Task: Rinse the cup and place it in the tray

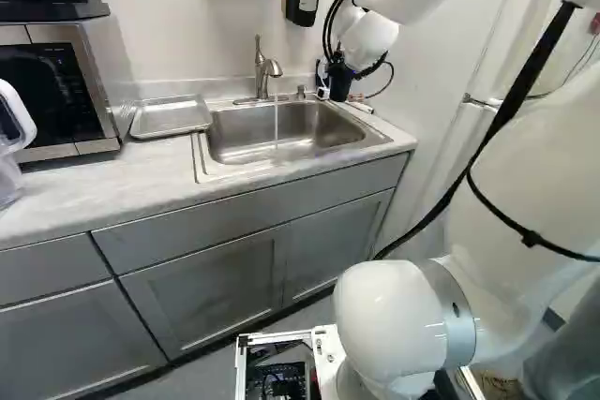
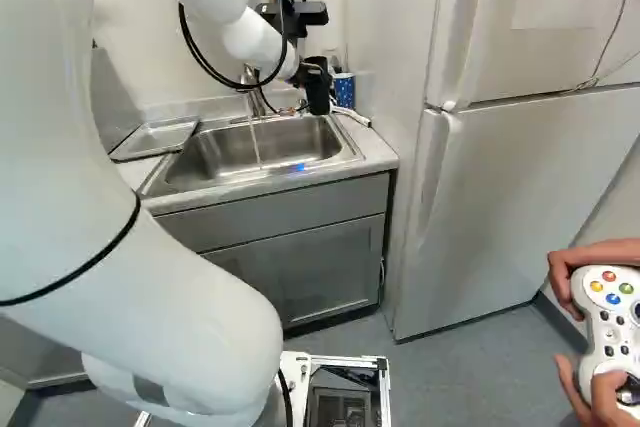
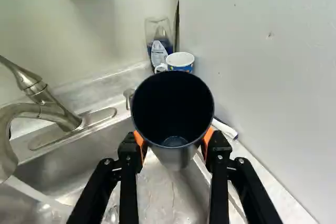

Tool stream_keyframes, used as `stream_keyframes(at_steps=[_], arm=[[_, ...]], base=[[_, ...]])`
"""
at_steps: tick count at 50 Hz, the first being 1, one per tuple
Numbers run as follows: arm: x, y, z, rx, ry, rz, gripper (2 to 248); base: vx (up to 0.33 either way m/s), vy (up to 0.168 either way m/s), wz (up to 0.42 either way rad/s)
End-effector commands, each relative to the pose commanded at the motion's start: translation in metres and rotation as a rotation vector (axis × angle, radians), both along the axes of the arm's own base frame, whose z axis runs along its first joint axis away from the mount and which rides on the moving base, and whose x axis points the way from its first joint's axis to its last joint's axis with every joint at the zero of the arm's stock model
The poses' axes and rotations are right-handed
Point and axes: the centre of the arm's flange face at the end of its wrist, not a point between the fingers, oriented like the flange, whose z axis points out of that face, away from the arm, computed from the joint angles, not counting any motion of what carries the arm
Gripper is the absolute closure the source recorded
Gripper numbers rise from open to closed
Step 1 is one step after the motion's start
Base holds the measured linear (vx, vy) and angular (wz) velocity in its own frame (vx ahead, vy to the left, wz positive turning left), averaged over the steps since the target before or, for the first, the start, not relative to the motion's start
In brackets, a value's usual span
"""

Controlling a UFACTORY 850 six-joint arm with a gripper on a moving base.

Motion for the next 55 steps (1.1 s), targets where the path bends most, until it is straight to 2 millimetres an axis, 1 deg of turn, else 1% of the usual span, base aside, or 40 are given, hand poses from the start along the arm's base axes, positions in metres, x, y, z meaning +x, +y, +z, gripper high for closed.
stream_keyframes(at_steps=[8,22,40,55], arm=[[-0.006,0.002,-0.002,0.009,0.016,0.014,128],[-0.007,0.004,-0.005,0.016,0.031,0.025,128],[-0.003,0.008,-0.023,0.018,0.069,0.033,128],[0.000,0.023,-0.040,0.018,0.103,0.065,128]], base=[[0.000,0.000,0.000],[0.000,0.000,0.000],[0.000,0.000,0.000],[0.000,0.000,0.000]])
